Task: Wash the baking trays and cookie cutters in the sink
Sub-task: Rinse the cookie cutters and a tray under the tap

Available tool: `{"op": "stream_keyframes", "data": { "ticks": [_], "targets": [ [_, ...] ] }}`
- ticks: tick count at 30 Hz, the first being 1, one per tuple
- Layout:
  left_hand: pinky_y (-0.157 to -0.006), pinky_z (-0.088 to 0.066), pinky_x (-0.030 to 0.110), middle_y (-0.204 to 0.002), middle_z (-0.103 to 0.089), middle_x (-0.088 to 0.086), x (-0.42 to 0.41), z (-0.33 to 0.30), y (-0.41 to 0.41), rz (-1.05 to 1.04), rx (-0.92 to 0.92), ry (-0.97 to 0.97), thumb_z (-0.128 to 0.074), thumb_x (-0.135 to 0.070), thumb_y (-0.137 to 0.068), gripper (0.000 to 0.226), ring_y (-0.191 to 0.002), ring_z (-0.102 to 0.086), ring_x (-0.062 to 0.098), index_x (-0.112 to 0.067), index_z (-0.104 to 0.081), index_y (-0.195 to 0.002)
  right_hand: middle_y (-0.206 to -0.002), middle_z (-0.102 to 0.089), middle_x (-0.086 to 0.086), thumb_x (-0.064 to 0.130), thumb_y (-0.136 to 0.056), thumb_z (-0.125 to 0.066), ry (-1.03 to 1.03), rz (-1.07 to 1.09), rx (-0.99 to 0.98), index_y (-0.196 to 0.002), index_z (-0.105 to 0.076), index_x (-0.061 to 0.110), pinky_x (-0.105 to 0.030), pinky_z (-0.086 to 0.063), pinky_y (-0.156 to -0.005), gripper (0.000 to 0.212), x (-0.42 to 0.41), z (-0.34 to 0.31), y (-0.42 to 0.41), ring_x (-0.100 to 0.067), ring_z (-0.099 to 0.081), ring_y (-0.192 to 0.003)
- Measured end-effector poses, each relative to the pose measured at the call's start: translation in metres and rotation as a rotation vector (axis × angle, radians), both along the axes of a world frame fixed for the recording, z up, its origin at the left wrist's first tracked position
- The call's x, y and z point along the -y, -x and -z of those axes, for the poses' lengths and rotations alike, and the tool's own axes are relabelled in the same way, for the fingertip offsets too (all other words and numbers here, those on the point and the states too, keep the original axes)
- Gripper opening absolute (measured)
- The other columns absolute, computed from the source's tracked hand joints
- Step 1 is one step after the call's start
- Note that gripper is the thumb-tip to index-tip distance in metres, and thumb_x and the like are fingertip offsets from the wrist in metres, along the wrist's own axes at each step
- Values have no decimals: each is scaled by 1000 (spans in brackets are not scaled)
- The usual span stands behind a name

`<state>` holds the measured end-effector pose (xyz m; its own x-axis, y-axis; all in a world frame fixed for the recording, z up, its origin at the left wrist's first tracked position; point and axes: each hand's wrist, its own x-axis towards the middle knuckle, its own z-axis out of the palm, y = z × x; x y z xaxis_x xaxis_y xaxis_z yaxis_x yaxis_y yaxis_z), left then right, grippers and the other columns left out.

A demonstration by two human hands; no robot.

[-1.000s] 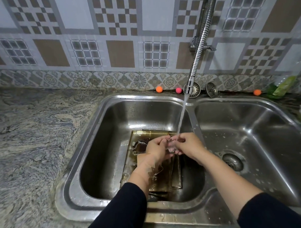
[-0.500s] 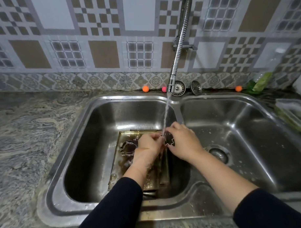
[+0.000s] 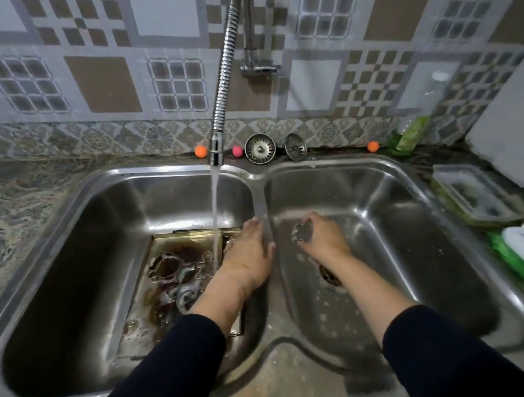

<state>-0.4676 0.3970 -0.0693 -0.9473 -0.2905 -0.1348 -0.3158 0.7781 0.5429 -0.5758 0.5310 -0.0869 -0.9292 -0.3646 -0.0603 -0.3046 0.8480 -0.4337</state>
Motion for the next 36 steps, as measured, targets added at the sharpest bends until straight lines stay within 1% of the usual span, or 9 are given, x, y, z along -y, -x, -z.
{"op": "stream_keyframes", "data": {
  "ticks": [2,6,8,12,18,23,29,33,36],
  "targets": [
    [-120,-8,41,-159,14,-2,-6,7,4,100,180,175,-26,-40,-102,65,-147,4,16,-17,7,-152,-124,-60,-6,27,-80,-74,-14,80,161,-127,-52,19,-29,-44,-89,52,-24,25,29,-25,-55,-115],
    [-120,2,42,-153,30,-6,-11,11,7,107,299,346,-13,-43,-101,62,-145,17,13,-18,17,-149,-120,-61,-11,27,-79,-76,-48,243,269,-121,-56,14,-33,-50,-85,48,-66,70,82,-28,-60,-107],
    [-118,7,43,-152,33,-7,-13,10,10,99,352,386,-9,-43,-101,61,-144,20,11,-19,21,-148,-122,-61,-9,33,-82,-70,-147,279,197,-119,-58,16,-32,-48,-84,42,-80,82,108,-29,-58,-110],
    [-116,11,43,-151,35,-8,-15,8,14,83,412,439,-8,-43,-101,60,-143,22,9,-20,23,-147,-134,-53,-8,36,-88,-61,-195,365,137,-123,-56,22,-41,-42,-97,39,-96,100,144,-32,-48,-122],
    [-116,11,42,-151,35,-9,-17,9,15,68,433,440,-7,-43,-101,59,-144,16,8,-22,23,-148,-137,-46,-8,35,-82,-69,-265,277,174,-129,-50,25,-41,-37,-96,52,-106,106,146,-31,-40,-123],
    [-118,9,45,-151,34,-9,-15,8,15,85,418,376,-8,-42,-101,59,-144,18,10,-22,21,-148,-133,-51,-6,23,-89,-56,-238,178,73,-128,-55,30,-38,-41,-97,40,-96,82,122,-27,-46,-122],
    [-119,-3,47,-158,18,-9,-5,13,11,117,261,261,-20,-40,-102,59,-148,4,15,-23,6,-152,-130,-60,-2,30,-85,-66,-84,-84,113,-128,-57,31,-34,-47,-98,44,-44,10,54,-23,-56,-118],
    [-113,-30,42,-152,-33,0,28,26,-22,98,119,31,-40,-24,-97,51,-136,-38,24,-32,-32,-146,-129,-54,0,30,-89,-60,69,-322,-90,-128,-57,26,-32,-32,-106,39,6,-33,-26,-21,-43,-124],
    [-114,-30,33,-148,-37,-3,60,34,-62,-37,234,-12,-42,-12,-94,44,-135,-39,23,-30,-52,-133,-125,-50,6,30,-91,-55,74,-485,-132,-125,-58,29,-35,-29,-107,33,40,-36,-79,-16,-35,-123]
  ]
}}
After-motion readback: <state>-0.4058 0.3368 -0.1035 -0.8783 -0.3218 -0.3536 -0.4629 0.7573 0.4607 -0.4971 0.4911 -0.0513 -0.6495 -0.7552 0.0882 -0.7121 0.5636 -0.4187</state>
